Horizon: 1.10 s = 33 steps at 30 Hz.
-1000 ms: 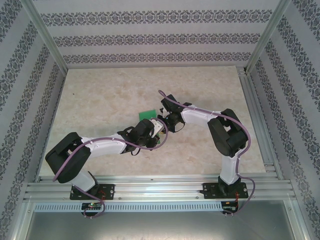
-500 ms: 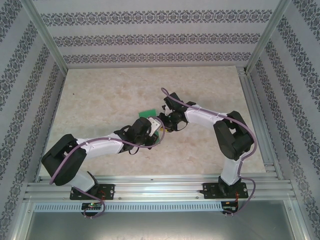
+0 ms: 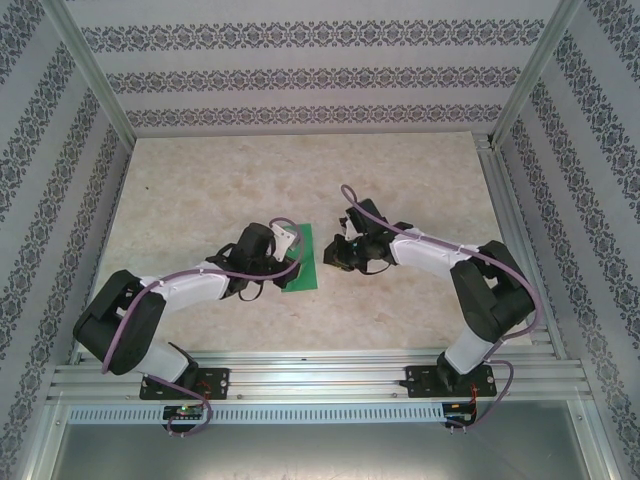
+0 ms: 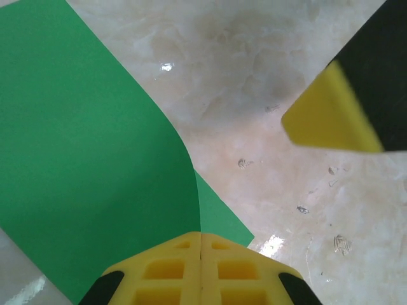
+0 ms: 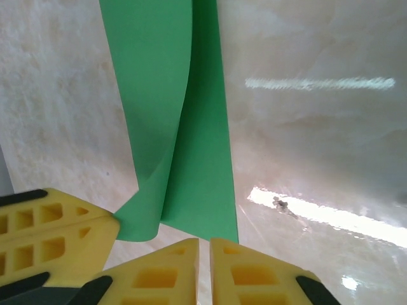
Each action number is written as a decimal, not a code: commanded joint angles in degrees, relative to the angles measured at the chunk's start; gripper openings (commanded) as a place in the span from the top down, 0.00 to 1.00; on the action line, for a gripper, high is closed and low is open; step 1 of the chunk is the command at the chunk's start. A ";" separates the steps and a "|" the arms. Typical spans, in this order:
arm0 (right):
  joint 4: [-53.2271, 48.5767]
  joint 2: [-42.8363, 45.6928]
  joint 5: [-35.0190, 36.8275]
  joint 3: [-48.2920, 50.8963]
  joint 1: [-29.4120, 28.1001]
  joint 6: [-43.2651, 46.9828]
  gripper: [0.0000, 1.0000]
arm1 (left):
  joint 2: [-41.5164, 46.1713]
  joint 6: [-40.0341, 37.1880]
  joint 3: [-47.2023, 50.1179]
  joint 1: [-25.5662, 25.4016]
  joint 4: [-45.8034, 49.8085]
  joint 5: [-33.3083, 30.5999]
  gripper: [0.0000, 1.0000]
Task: Fold a paper plane with a square sheet of paper (fold left side to right side)
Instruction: Fold the triangle a second time at the center of the table.
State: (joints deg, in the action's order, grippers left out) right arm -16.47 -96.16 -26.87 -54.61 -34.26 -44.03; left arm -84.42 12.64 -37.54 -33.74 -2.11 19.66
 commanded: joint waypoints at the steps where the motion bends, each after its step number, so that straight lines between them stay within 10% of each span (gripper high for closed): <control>1: 5.42 -2.36 0.26 0.31 -2.16 -1.87 0.90 | -0.20 0.64 0.45 1.62 -3.15 3.97 1.00; 33: -4.80 -12.77 5.43 -4.91 -8.37 0.16 0.92 | -8.07 -3.50 -3.26 7.27 -1.35 2.15 0.98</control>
State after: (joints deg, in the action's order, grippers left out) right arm -17.63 -107.20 -24.05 -59.05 -41.89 -45.39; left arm -91.57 10.74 -39.11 -27.38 -2.59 22.31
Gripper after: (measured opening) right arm 0.077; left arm 0.057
